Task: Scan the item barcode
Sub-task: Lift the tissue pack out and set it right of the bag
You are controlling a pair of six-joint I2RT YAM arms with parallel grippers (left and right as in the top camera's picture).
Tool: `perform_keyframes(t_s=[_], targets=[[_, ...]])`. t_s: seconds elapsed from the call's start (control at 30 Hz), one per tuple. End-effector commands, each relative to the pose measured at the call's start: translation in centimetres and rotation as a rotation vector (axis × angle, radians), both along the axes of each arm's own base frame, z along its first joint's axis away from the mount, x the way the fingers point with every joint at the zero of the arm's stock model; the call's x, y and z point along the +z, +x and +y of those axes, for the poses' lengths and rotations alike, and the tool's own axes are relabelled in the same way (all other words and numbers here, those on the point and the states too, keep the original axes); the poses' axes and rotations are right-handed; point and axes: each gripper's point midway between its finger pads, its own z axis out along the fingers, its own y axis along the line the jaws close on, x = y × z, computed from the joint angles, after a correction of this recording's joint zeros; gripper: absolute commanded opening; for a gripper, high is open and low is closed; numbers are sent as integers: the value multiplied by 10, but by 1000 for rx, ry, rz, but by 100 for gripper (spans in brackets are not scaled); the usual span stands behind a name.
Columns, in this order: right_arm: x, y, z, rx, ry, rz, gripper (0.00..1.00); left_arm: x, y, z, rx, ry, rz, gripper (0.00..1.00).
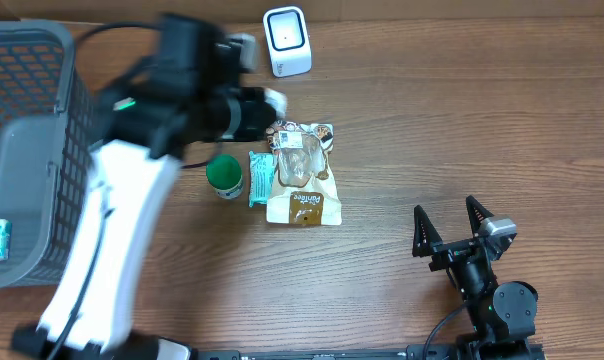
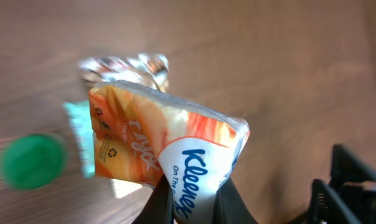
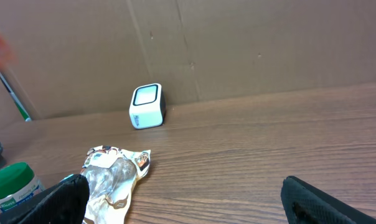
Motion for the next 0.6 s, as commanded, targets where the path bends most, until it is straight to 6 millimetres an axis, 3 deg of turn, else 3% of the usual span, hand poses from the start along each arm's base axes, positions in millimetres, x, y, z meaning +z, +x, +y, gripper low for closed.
perform_keyframes(t_s=[0.0,0.2,0.37,0.57], targets=[[-4,1,-2,-11,-5,2,100,-46,-2,-37,-70,31,118,4],[-4,1,-2,-11,-5,2,100,-117,-5,-92,-135,81,256,4],[-4,1,-2,-11,-5,2,100,-161,-13,-119,-153,116,336,4],[-4,1,-2,-11,-5,2,100,-190,-31,-138,-208,137,403,4]])
